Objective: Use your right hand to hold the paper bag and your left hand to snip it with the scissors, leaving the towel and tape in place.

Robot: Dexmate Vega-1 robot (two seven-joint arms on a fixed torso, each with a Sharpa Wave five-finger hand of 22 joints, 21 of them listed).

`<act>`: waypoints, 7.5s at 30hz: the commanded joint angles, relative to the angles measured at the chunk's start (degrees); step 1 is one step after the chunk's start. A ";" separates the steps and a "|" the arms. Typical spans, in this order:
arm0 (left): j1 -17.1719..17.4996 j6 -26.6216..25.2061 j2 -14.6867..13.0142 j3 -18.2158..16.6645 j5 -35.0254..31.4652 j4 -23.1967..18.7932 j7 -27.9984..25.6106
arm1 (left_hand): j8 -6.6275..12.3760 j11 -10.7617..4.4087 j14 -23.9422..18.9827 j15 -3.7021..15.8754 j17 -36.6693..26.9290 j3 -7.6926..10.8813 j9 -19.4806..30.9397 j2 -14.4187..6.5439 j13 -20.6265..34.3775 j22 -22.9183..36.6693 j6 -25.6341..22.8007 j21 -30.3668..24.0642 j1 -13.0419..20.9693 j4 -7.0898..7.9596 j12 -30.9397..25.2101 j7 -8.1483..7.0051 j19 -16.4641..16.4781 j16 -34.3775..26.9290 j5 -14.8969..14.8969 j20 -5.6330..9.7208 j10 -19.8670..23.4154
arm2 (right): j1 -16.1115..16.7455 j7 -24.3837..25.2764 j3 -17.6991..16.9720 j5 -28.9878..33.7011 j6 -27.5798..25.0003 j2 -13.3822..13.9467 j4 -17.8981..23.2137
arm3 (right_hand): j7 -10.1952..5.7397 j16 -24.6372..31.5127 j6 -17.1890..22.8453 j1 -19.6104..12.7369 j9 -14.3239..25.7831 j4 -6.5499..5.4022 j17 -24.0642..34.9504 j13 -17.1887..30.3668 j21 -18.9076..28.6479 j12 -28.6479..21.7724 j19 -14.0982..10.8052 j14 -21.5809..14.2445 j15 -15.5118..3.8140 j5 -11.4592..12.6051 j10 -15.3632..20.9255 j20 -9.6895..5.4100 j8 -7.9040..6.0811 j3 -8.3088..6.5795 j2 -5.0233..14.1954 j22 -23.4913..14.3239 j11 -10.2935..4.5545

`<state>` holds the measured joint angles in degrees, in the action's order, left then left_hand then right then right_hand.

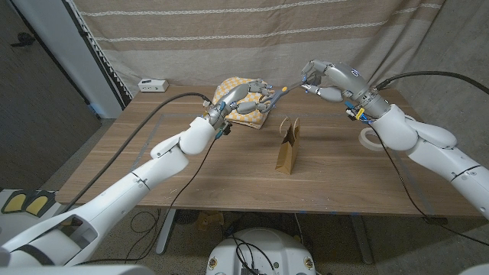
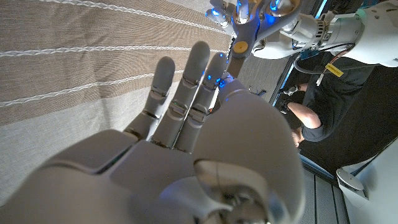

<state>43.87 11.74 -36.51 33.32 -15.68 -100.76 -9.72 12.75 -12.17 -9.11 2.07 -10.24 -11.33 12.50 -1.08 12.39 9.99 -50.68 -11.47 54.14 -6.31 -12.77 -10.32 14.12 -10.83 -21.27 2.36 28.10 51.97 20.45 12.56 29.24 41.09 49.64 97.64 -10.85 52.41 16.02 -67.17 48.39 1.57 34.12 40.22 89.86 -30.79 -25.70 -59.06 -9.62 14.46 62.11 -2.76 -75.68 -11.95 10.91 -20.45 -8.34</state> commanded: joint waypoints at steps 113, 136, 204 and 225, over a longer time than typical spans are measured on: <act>4.79 1.87 7.98 -1.67 8.93 3.95 -10.23 | 29.19 -0.09 -22.68 11.09 -8.51 59.79 9.53 3.97 26.97 1.39 -0.86 -1.30 -10.61 0.36 -11.92 -2.02 5.41 -0.29 5.94 7.81 21.98 | 0.36 4.68 -2.18 -4.63 -7.23 -5.12 -2.44 | 8.04 -12.27 -14.14 27.10 -32.49 -8.98 -2.04 -7.47 -10.41 4.31 -1.30 1.04 -3.02 12.92 -1.94 -8.92 29.79 19.39 -8.41 9.74 2.82; 5.86 2.17 8.70 -3.65 21.21 5.04 -6.18 | 29.53 -0.09 -20.84 10.86 -7.82 59.36 6.04 5.28 24.87 1.31 -3.18 -1.41 -10.89 0.15 -10.99 -2.07 5.31 -0.19 4.90 7.50 21.61 | 0.08 4.09 0.04 -11.22 -12.95 -5.99 -3.15 | 8.95 -11.86 -14.86 32.31 -35.52 -9.63 -2.48 -7.90 -11.25 4.42 -1.04 2.00 -2.60 12.57 -1.95 -7.98 33.28 21.64 -7.75 9.57 3.55; 8.66 3.55 14.00 -3.90 53.05 5.58 10.72 | 23.11 -0.33 -17.09 10.58 -9.67 57.32 -1.71 9.15 25.06 1.52 -11.52 -1.30 -7.59 -1.30 -7.74 -1.78 3.51 -0.86 3.70 4.51 11.48 | 4.52 -1.44 -1.72 -27.64 -21.77 -5.64 1.07 | 9.54 -23.52 0.32 44.04 -37.56 -8.15 -14.00 -19.82 -17.35 9.81 2.88 10.44 -2.31 10.11 -7.20 -4.01 41.01 26.76 -5.62 9.85 5.00; 9.21 3.33 17.60 -6.40 69.27 8.61 21.57 | 23.82 -0.35 -15.28 10.57 -9.72 55.98 0.23 10.94 25.94 1.61 -11.63 -1.45 -7.32 -2.03 -6.74 -1.96 3.21 -0.40 3.56 4.77 7.77 | 4.99 -1.36 -1.61 -27.24 -24.33 -5.11 2.91 | 9.60 -23.90 -2.57 44.46 -37.47 -7.59 -14.66 -20.75 -17.86 10.09 2.94 10.75 -2.31 9.90 -7.63 -3.94 43.49 26.70 -5.41 9.84 5.13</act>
<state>53.31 15.30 -20.33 27.64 46.70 -94.16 5.88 36.25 -12.58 -24.87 2.65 -19.93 42.72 12.43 9.04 38.11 11.33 -61.71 -12.80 46.76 -9.78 -19.65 -12.21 17.78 -11.44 -17.44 2.36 36.06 56.84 19.11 10.87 1.84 17.94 44.29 99.82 -1.24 28.60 13.58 -23.16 10.82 -6.20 19.39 19.40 72.03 -20.75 -23.13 -48.66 -6.07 24.35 54.73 -2.66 -32.57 14.55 5.52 -10.54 -3.27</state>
